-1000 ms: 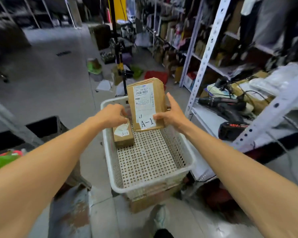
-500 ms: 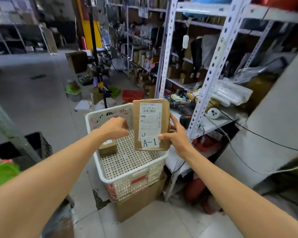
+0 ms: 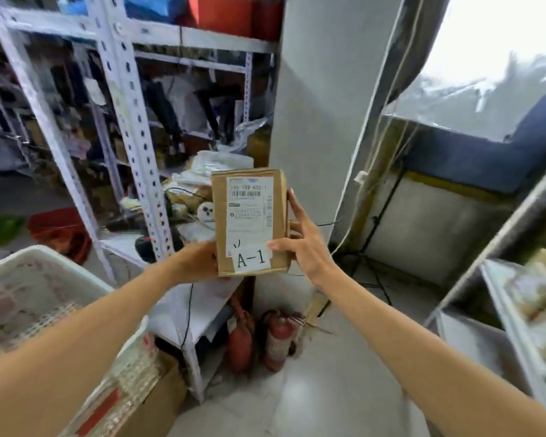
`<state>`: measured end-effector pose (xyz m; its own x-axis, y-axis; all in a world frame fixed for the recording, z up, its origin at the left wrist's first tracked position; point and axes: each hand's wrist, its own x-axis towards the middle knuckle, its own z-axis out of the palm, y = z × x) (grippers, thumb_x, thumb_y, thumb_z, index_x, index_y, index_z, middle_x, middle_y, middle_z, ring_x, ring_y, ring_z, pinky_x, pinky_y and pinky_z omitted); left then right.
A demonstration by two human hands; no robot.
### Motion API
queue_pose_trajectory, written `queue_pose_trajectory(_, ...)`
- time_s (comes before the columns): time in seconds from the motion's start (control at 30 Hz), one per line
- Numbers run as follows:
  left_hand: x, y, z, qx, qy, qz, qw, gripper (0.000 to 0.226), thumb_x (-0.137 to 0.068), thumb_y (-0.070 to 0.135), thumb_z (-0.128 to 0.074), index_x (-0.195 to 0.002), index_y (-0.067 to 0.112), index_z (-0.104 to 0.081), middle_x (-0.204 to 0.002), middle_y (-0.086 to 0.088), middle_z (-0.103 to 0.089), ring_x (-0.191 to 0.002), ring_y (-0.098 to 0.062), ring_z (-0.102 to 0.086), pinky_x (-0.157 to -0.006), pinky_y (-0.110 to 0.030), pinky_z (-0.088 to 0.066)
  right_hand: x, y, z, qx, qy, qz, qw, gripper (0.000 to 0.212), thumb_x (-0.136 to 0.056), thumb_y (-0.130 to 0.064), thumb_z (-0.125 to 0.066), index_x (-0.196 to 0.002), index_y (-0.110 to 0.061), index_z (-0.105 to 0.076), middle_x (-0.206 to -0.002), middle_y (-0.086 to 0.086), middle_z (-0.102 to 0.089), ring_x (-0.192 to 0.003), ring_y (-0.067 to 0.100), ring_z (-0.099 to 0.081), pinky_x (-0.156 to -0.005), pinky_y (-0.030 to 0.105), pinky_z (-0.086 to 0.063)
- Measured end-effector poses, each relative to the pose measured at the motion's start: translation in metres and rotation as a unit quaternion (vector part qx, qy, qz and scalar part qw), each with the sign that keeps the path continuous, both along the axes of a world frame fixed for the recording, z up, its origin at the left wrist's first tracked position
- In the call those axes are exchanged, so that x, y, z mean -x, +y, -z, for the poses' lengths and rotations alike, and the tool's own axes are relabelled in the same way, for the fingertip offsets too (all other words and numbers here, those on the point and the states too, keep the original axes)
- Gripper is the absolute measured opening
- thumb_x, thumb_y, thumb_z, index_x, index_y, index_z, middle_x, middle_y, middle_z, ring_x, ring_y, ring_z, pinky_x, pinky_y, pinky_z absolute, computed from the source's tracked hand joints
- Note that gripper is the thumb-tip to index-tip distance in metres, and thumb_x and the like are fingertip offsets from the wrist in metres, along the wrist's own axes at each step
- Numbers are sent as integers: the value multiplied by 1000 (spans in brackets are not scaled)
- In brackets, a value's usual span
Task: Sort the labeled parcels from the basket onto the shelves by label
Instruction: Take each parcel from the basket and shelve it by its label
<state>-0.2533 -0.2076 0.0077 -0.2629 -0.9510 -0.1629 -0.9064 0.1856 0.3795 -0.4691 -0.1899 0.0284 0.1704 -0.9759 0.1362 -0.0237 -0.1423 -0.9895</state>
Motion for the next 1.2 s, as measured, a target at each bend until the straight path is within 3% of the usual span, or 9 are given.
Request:
queue_pose_trajectory(0.07, 51, -25, -12, 25, 14, 58, 998, 37, -89, 26, -64, -124, 16, -61, -122, 3, -62, -112, -21, -58, -90, -27, -45, 51, -9, -9, 6, -11, 50, 999, 105, -62, -3, -73, -147, -45, -26, -122, 18, -59, -112, 29, -60, -86, 34, -56)
queue_pose_trajectory(0.13, 103, -56, -24, 36, 7, 70, 997, 25, -89, 25, -62, -113, 23, -61, -116, 7, -63, -110, -23, -61, -91, -31, -50, 103, -16, -17, 13, -25, 90, 996, 103, -60, -5, -71, -144, -46, -28, -126, 19, -58, -115, 30, -59, -90, 40, -55)
queue_pose_trajectory(0.3, 233, -111, -54, 79, 23, 135, 987, 26, -85, 16, -63, -110, 18, -65, -110, -4, -68, -101, -23, -64, -91, -35, -51, 224, -15, -31, 51, 11, 207, 977, 100, -70, -2, -67, -150, -39, -20, -121, 10, -61, -105, 18, -63, -72, 22, -56)
queue_pose_trajectory(0.53, 388, -133, -76, 86, 24, 272, 958, 26, -85, 19, -62, -111, 19, -63, -111, -4, -66, -97, -20, -62, -83, -34, -53, 341, 10, -42, 56, 23, 359, 931, 93, -82, 8, -63, -149, -42, -22, -125, -1, -61, -112, 14, -60, -85, 29, -55)
queue_pose_trajectory(0.67, 456, -143, -90, 108, 17, 334, 936, 32, -88, 21, -59, -120, 21, -60, -116, -2, -63, -99, -20, -61, -78, -31, -51, 391, 6, -58, 58, 41, 424, 903, 90, -81, 5, -65, -146, -45, -27, -119, -10, -61, -108, 9, -59, -75, 22, -52)
queue_pose_trajectory(0.77, 499, -159, -97, 113, 21, 366, 923, 32, -89, 20, -59, -121, 21, -58, -116, -2, -63, -96, -19, -61, -74, -29, -51, 420, -9, -66, 74, 35, 468, 880, 79, -83, 0, -66, -127, -59, -37, -115, -17, -61, -104, 6, -60, -71, 19, -52)
queue_pose_trajectory(0.87, 541, -187, -102, 140, -15, 397, 907, 28, -90, 21, -59, -118, 21, -58, -111, -1, -65, -90, -17, -62, -65, -25, -46, 448, -36, -75, 76, 45, 503, 860, 84, -82, 0, -66, -109, -74, -38, -120, -8, -63, -108, 10, -60, -83, 32, -54)
queue_pose_trajectory(1.07, 629, -262, -140, 193, 14, 440, 877, 28, -88, 38, -62, -112, 24, -63, -110, -1, -67, -95, -25, -65, -80, -39, -56, 505, -101, -102, 90, 41, 575, 812, 84, -82, -1, -67, -138, -52, -31, -120, -5, -58, -106, 10, -57, -87, 35, -54)
queue_pose_trajectory(1.2, 682, -305, -151, 197, 16, 456, 867, 21, -89, 27, -59, -108, 19, -64, -104, -3, -67, -90, -22, -64, -78, -36, -56, 546, -128, -117, 76, 37, 618, 782, 76, -74, -5, -73, -132, -39, -35, -121, -5, -60, -110, 15, -58, -92, 35, -51)
